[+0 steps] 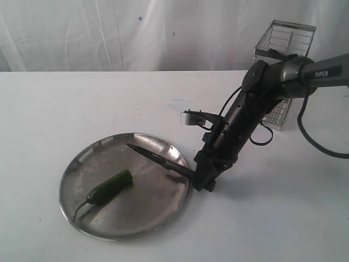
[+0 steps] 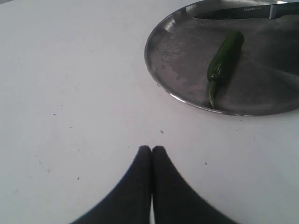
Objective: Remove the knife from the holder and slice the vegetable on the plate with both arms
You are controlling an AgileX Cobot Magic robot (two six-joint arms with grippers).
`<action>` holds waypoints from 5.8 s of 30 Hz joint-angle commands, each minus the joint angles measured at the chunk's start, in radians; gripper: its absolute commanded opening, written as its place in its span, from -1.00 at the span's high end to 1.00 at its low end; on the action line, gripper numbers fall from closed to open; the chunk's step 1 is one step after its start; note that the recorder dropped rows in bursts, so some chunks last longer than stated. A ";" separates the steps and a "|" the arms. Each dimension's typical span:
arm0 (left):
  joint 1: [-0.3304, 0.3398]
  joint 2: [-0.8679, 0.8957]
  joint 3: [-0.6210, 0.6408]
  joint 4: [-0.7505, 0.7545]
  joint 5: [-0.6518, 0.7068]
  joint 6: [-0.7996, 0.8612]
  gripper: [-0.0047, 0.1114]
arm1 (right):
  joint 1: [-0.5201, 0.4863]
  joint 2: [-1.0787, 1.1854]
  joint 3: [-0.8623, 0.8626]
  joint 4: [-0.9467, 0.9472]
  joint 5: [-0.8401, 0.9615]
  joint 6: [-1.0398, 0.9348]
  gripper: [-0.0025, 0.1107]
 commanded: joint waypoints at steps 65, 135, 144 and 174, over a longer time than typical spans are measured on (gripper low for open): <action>-0.007 -0.004 -0.048 -0.092 -1.090 -0.448 0.92 | 0.302 -0.707 0.609 -0.242 -0.590 0.290 0.96; -0.264 1.728 -0.916 -0.066 0.032 0.514 -0.03 | 0.216 -0.693 0.613 -0.223 -0.672 0.442 0.96; -0.264 1.736 -0.916 -0.064 -0.053 0.516 0.90 | 0.216 -0.693 0.613 -0.221 -0.672 0.442 0.96; -0.262 1.788 -0.916 -0.010 -0.288 0.800 -0.19 | 0.216 -0.693 0.613 -0.195 -0.671 0.442 0.96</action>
